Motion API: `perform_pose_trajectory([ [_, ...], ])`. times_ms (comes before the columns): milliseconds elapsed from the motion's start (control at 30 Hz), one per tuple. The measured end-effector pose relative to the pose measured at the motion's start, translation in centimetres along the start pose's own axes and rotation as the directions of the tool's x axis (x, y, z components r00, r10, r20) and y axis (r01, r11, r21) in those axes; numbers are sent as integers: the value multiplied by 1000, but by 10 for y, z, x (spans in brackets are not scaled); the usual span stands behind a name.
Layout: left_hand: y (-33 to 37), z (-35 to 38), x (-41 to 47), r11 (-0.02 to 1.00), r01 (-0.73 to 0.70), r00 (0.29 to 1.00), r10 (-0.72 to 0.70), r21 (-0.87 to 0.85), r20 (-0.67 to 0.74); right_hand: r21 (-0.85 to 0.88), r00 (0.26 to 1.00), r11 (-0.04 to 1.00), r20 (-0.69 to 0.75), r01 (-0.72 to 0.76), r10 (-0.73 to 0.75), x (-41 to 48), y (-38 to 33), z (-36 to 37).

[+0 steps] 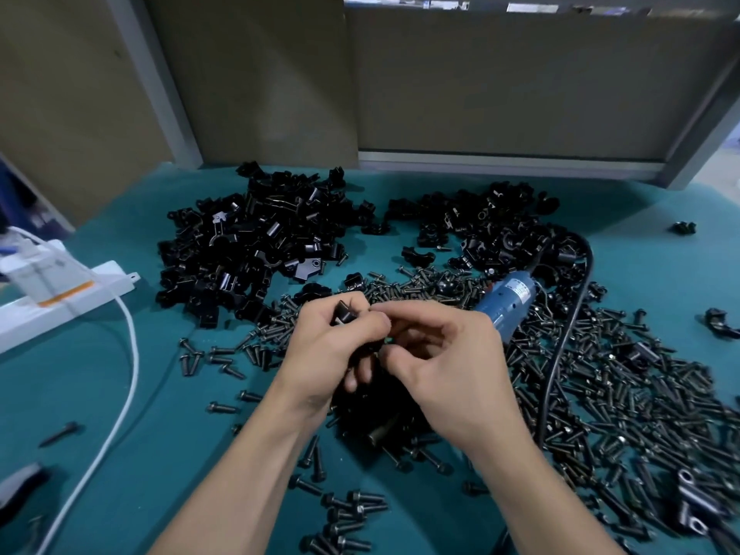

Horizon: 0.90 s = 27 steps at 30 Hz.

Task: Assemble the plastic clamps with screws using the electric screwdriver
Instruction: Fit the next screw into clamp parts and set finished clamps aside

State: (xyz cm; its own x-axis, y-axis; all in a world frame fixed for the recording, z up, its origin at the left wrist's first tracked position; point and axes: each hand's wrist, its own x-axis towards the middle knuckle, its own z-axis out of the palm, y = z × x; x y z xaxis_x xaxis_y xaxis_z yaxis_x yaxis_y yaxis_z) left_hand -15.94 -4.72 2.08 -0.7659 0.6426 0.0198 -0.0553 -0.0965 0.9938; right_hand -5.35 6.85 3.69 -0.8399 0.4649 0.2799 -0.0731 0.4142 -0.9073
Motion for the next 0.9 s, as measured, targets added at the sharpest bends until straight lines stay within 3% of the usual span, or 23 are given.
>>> perform_pose_trajectory([
  [133, 7, 1, -5, 940, 187, 979, -154, -286, 133, -77, 990, 990, -69, 121, -126, -3, -3, 0],
  [300, 13, -1, -10, 840, 319, 945, -247, -439, 213, -62, 988, 986, -17, 155, -156, -3, -2, -5],
  [467, 16, -7, -10, 798, 380, 902, -210, -467, 376, -80, 983, 988, -119, 134, -143, -1, 3, -9],
  [633, 17, -13, -8, 828, 421, 895, -310, -371, 322, -99, 987, 985, -57, 143, -149, -3, -1, -10],
  [900, 22, -18, -12, 775, 559, 792, -395, -294, 465, -156, 983, 973, 95, 168, -155, -7, -12, 1],
])
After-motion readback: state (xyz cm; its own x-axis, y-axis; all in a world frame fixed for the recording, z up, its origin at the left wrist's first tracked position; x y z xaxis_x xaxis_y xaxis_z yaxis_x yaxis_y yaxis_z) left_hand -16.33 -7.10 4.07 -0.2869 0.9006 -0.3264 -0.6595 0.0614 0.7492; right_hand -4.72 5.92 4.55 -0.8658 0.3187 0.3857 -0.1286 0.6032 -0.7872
